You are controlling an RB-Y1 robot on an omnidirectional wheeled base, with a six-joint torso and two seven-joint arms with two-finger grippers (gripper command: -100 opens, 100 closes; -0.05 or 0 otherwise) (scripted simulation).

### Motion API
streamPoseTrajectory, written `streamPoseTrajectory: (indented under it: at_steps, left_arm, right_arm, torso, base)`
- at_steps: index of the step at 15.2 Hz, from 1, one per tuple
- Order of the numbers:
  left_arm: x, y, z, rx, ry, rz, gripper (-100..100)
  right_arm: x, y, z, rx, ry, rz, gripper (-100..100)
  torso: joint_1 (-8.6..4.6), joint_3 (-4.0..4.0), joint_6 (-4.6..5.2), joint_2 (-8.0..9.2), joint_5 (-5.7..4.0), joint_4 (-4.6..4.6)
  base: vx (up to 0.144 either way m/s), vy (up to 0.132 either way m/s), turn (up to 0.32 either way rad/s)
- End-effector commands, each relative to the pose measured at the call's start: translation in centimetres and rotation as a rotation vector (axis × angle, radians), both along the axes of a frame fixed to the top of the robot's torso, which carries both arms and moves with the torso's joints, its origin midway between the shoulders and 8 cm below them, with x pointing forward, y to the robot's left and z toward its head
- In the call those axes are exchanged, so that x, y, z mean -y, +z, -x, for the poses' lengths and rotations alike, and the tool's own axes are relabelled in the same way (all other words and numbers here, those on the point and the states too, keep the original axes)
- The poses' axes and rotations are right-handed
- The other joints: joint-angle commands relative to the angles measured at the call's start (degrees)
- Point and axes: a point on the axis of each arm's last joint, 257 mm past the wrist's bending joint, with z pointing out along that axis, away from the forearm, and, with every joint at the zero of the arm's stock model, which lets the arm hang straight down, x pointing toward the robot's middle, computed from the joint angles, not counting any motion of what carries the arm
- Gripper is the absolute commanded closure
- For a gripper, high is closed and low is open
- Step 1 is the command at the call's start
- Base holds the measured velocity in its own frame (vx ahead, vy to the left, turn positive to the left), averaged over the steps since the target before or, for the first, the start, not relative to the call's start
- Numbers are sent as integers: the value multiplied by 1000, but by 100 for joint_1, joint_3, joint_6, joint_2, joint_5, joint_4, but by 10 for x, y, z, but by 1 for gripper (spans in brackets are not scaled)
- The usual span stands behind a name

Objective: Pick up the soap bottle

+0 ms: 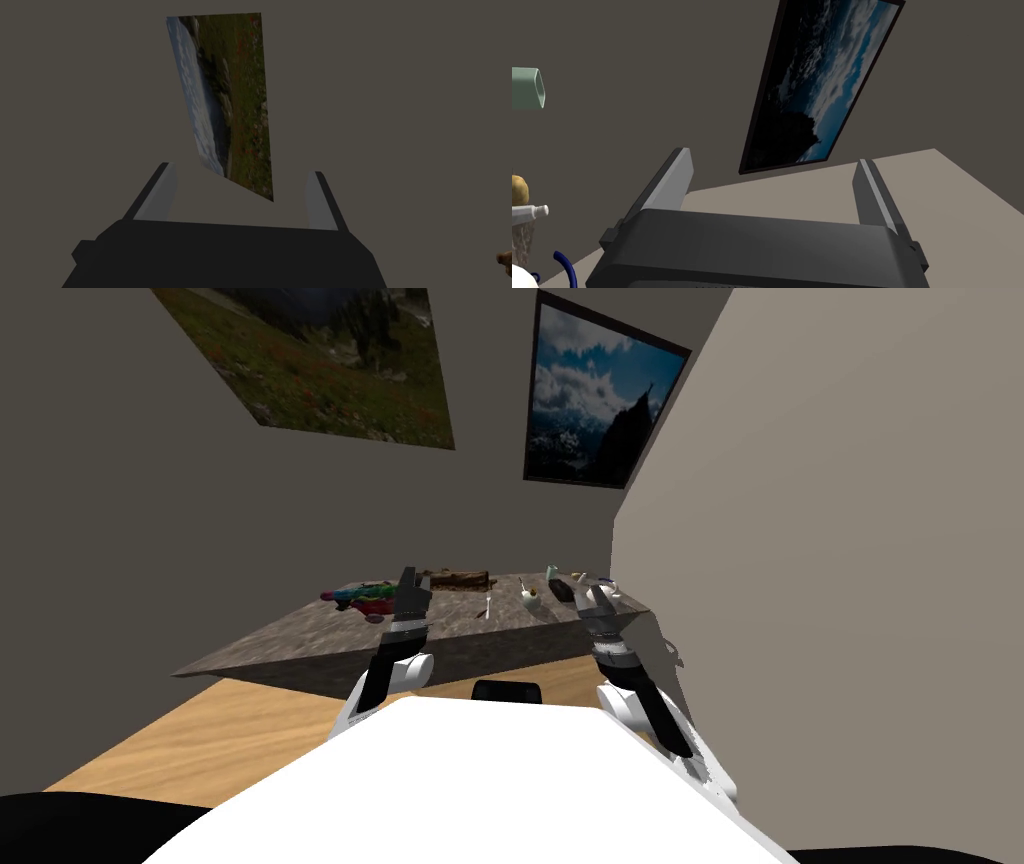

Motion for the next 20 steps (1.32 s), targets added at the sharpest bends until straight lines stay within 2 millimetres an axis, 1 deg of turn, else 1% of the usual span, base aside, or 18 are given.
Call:
streamPoseTrajectory:
  at_steps: [1,2,4,5,8,9,12,13,16,17,20]
  left_arm:
    - [0,0,0,0,0,0,0]
    - [0,0,0,0,0,0,0]
    - [0,0,0,0,0,0,0]
    - [0,0,0,0,0,0,0]
    - [0,0,0,0,0,0,0]
    - [0,0,0,0,0,0,0]
    - [0,0,0,0,0,0,0]
    - [0,0,0,0,0,0,0]
    - [0,0,0,0,0,0,0]
    - [0,0,0,0,0,0,0]
    - [0,0,0,0,0,0,0]
  right_arm:
    - [-3,-4,0,-14,19,28,-100]
    - [-3,-15,-1,-43,34,43,-100]
    - [-7,-17,0,-50,53,76,-100]
    - [-6,-29,-1,-80,65,86,-100]
    - [-10,-31,0,-89,88,127,-100]
    - [-9,-44,0,-123,103,143,-100]
    - [-12,-46,1,-131,124,180,-100]
    - [-10,-59,2,-167,139,198,-100]
    - [-12,-62,3,-176,161,237,-100]
    - [-9,-75,4,-214,176,254,-100]
    - [-12,-78,5,-224,199,296,-100]
  torso:
    - [0,0,0,0,0,0]
    - [1,0,2,0,0,0]
    - [-2,-1,0,-1,0,0]
    - [-1,-1,3,-1,0,0]
    - [-1,0,2,-1,0,0]
    - [2,0,3,0,0,0]
    - [-1,-1,2,-2,0,0]
    - [2,-1,4,-1,0,0]
    - [0,-1,1,-1,0,0]
    - [3,-1,3,-1,0,0]
    - [-1,-1,2,-1,0,0]
  base:
    - [3,-24,63]
    - [6,-27,169]
    - [5,-30,115]
    - [-1,-27,130]
    - [2,-25,89]
    - [1,-21,164]
    - [3,-26,97]
    - [0,-21,123]
    - [0,-24,114]
    - [3,-21,188]
    - [-3,-27,95]
